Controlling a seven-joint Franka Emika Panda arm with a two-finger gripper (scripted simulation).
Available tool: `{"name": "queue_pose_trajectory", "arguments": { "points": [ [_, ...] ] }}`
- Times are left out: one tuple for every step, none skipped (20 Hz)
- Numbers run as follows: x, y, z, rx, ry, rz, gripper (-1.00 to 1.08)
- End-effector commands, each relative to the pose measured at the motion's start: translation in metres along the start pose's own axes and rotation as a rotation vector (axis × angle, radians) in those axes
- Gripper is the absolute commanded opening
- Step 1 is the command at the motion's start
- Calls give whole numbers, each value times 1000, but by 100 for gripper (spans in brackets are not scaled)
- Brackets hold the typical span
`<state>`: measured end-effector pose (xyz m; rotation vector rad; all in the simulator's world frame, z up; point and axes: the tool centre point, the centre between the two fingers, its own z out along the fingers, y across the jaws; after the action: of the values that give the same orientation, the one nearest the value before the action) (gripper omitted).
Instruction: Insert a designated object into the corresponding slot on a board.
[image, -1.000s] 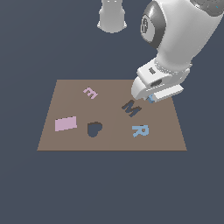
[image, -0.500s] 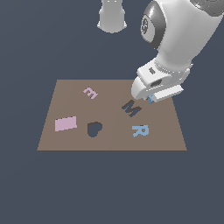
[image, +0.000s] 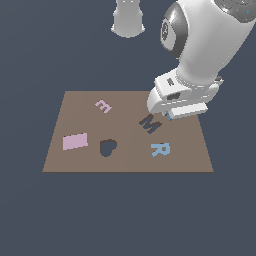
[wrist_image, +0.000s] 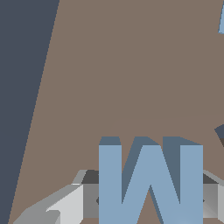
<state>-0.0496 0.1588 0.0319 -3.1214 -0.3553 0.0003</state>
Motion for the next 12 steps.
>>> {"name": "queue_pose_trajectory", "arguments": {
  "points": [
    [4,4,-1,0,1,66,-100],
    [6,6,-1,0,1,96,-100],
    [8,8,-1,0,1,128,-100],
    [10,11,-2,0,1,162,-100],
    [12,13,-2,0,1,198,-100],
    [14,16,-2,0,0,236,-100],
    [16,19,-3,0,0,276,-100],
    [18,22,-3,1,0,318,-100],
    [20,26,-3,1,0,362,-100],
    [21,29,-4,1,0,407,-100],
    [23,33,-4,1,0,455,-100],
    [24,38,-4,1,0,502,-100]
  ]
}}
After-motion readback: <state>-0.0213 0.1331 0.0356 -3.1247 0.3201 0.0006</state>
